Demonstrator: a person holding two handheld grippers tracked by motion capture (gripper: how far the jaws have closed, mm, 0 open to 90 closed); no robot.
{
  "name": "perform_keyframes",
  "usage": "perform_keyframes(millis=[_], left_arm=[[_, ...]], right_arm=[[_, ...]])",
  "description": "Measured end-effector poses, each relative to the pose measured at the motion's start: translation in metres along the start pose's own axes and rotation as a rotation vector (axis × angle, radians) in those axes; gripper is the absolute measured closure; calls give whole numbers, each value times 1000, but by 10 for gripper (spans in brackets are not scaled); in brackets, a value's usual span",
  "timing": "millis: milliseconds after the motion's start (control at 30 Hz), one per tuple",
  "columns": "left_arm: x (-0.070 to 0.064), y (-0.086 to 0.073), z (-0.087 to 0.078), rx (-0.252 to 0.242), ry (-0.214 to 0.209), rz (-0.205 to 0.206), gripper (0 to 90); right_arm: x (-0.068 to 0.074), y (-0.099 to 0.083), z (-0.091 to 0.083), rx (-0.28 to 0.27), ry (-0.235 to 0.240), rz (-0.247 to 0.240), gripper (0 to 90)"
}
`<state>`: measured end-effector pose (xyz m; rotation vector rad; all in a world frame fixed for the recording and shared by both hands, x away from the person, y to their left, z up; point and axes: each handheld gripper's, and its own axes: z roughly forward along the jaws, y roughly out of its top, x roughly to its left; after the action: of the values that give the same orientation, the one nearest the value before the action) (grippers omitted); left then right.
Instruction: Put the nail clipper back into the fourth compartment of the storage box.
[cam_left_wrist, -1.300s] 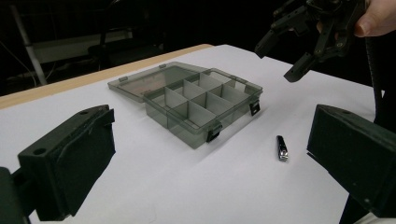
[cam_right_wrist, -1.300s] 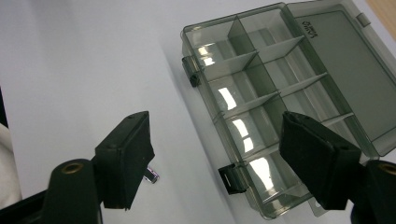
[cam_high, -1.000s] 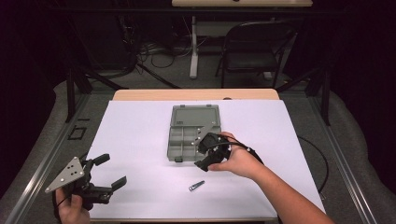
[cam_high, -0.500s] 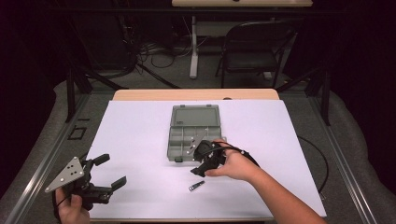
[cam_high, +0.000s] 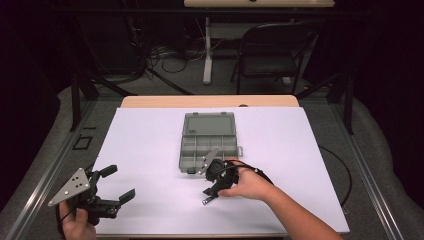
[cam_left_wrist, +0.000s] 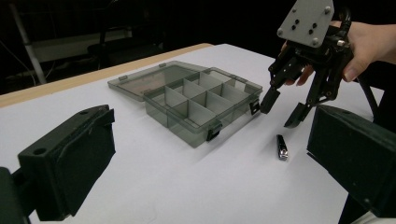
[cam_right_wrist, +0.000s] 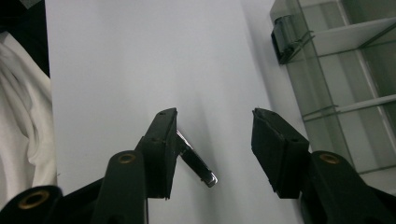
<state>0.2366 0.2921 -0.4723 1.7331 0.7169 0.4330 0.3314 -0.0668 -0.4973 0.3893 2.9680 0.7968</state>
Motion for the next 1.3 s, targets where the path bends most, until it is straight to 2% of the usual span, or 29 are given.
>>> perform_keyframes(millis=[267, 467, 667, 1300], left_arm=[[0, 0, 0, 2, 1, 1, 8], [0, 0, 0, 4, 0, 1, 7], [0, 0, 0, 4, 1, 0, 8], [1, -1, 0, 3, 1, 0, 8]], right_arm=[[5, -4, 11, 6, 25, -25, 519], [9, -7, 21, 32, 37, -41, 532], [13, -6, 26, 47, 45, -70, 550], [19, -5, 37, 86, 48, -118, 644]])
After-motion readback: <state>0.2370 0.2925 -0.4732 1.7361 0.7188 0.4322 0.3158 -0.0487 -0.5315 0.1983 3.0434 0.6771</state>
